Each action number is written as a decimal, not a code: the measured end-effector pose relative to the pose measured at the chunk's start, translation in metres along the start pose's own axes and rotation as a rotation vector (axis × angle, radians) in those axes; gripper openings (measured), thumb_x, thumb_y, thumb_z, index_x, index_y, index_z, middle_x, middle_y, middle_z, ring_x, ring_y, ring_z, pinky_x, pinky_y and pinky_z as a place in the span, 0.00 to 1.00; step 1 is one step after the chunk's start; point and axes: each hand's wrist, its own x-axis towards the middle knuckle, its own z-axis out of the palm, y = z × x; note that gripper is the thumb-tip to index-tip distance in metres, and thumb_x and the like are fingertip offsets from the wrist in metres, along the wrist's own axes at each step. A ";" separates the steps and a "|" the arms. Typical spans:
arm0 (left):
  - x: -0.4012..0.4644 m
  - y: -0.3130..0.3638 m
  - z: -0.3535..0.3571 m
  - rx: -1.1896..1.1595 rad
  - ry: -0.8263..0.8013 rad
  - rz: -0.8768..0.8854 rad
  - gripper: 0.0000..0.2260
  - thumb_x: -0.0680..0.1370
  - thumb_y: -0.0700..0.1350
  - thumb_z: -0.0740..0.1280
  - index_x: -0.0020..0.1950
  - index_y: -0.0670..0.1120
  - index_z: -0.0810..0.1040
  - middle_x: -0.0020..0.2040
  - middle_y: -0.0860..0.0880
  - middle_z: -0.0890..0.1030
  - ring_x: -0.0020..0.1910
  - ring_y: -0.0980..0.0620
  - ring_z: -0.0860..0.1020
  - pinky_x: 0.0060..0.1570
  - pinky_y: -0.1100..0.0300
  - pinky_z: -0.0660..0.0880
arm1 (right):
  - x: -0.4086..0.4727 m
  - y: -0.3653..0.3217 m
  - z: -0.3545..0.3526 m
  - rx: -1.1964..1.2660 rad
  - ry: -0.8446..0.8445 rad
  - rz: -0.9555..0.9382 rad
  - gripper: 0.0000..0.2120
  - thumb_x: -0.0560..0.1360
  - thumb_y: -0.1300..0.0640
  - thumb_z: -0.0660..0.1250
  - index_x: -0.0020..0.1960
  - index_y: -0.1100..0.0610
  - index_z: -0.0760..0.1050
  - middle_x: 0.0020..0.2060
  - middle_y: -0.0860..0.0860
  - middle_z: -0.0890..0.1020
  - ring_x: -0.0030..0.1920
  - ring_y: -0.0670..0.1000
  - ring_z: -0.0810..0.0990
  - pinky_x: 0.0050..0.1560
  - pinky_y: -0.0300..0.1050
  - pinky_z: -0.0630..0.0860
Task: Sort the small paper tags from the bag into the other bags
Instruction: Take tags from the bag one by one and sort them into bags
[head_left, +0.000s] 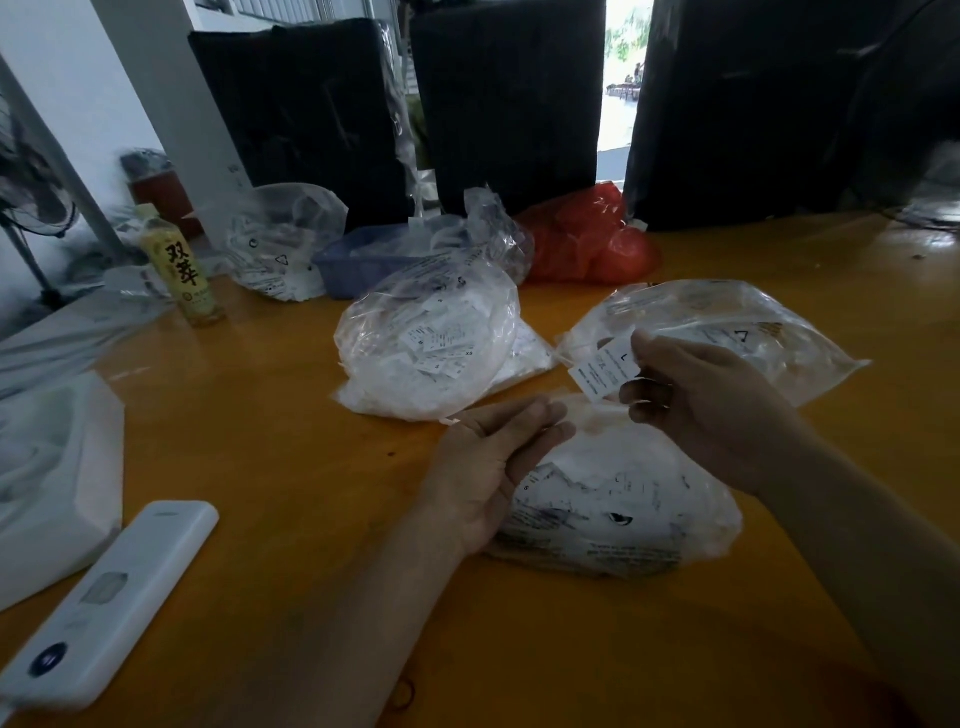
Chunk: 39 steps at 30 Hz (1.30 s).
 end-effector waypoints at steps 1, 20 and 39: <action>0.000 0.000 0.000 0.001 -0.008 -0.001 0.09 0.72 0.35 0.73 0.52 0.35 0.87 0.52 0.36 0.87 0.51 0.42 0.87 0.45 0.61 0.84 | -0.001 0.000 0.001 -0.038 0.000 -0.024 0.15 0.77 0.47 0.68 0.49 0.58 0.86 0.50 0.56 0.85 0.47 0.54 0.83 0.47 0.45 0.79; 0.003 -0.004 -0.001 0.049 -0.006 0.044 0.08 0.70 0.37 0.75 0.48 0.39 0.89 0.49 0.38 0.87 0.49 0.43 0.88 0.46 0.63 0.83 | 0.000 0.012 0.007 -0.148 0.019 0.106 0.20 0.82 0.39 0.60 0.49 0.56 0.76 0.29 0.51 0.67 0.28 0.49 0.64 0.32 0.47 0.67; 0.002 -0.005 -0.002 0.081 -0.026 0.070 0.09 0.70 0.40 0.76 0.49 0.40 0.89 0.52 0.38 0.87 0.52 0.44 0.87 0.49 0.62 0.83 | -0.001 0.010 0.000 -1.223 0.020 -0.565 0.05 0.79 0.52 0.70 0.52 0.52 0.81 0.40 0.41 0.80 0.40 0.41 0.79 0.38 0.33 0.71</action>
